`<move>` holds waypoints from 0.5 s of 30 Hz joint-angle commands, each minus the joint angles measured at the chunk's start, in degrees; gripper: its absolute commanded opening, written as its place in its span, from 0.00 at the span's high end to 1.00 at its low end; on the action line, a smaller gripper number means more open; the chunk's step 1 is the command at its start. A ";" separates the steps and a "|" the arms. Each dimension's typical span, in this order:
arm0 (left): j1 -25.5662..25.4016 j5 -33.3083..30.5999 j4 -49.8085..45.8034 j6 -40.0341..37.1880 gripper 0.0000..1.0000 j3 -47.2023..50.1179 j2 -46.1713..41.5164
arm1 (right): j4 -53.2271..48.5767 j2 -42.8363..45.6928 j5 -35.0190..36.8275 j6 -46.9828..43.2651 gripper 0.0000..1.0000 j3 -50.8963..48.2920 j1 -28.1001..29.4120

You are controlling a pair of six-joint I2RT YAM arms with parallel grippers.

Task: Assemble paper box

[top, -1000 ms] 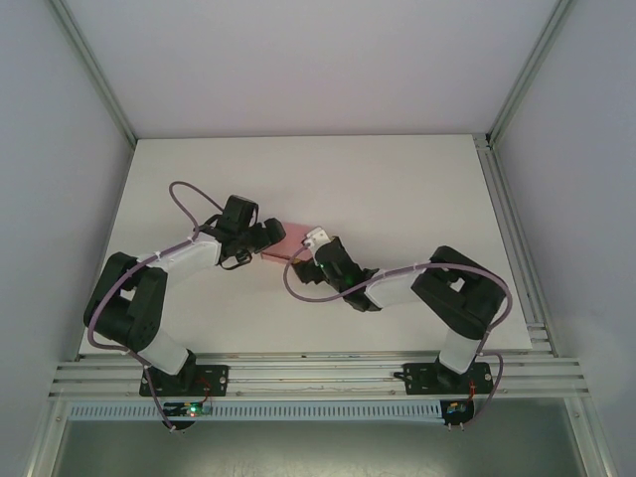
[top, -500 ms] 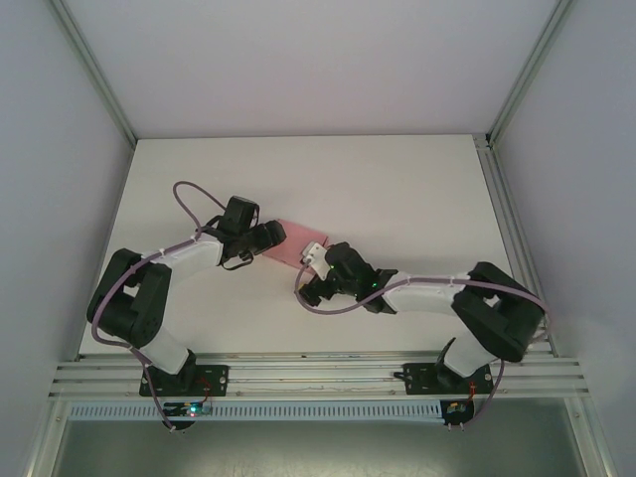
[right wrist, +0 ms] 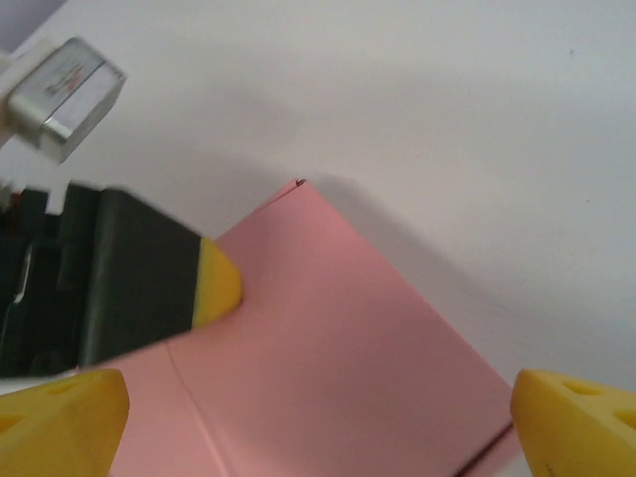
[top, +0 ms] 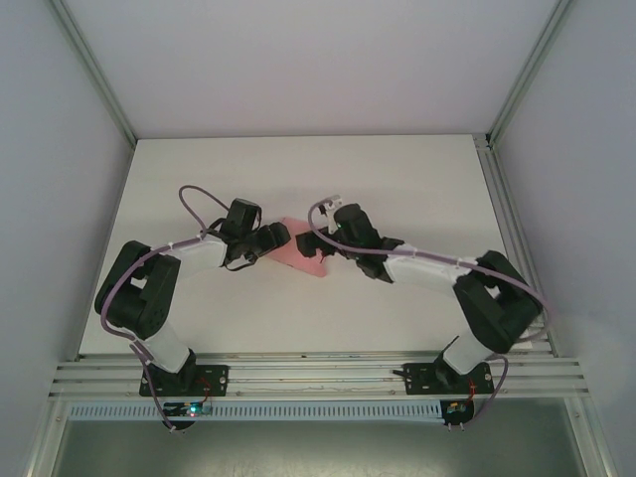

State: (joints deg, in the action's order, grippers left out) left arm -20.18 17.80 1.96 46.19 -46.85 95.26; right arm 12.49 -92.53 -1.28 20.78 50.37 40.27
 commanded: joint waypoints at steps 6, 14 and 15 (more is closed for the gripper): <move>-0.64 -3.93 -3.85 0.60 0.26 2.77 1.88 | -10.95 -4.50 7.66 7.60 0.02 -0.21 -0.19; -0.74 -2.87 -7.57 -2.74 0.27 1.25 -0.73 | -15.96 -10.08 10.57 8.35 0.03 -1.57 -1.93; -0.73 -2.94 -8.07 -3.43 0.27 1.05 -1.60 | -15.00 -9.97 9.99 8.15 0.03 -2.20 -2.24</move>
State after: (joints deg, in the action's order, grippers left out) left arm -20.29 16.91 1.26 46.04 -46.02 94.98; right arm 3.88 -99.50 4.62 28.62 50.81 39.57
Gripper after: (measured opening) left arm 0.734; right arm 0.971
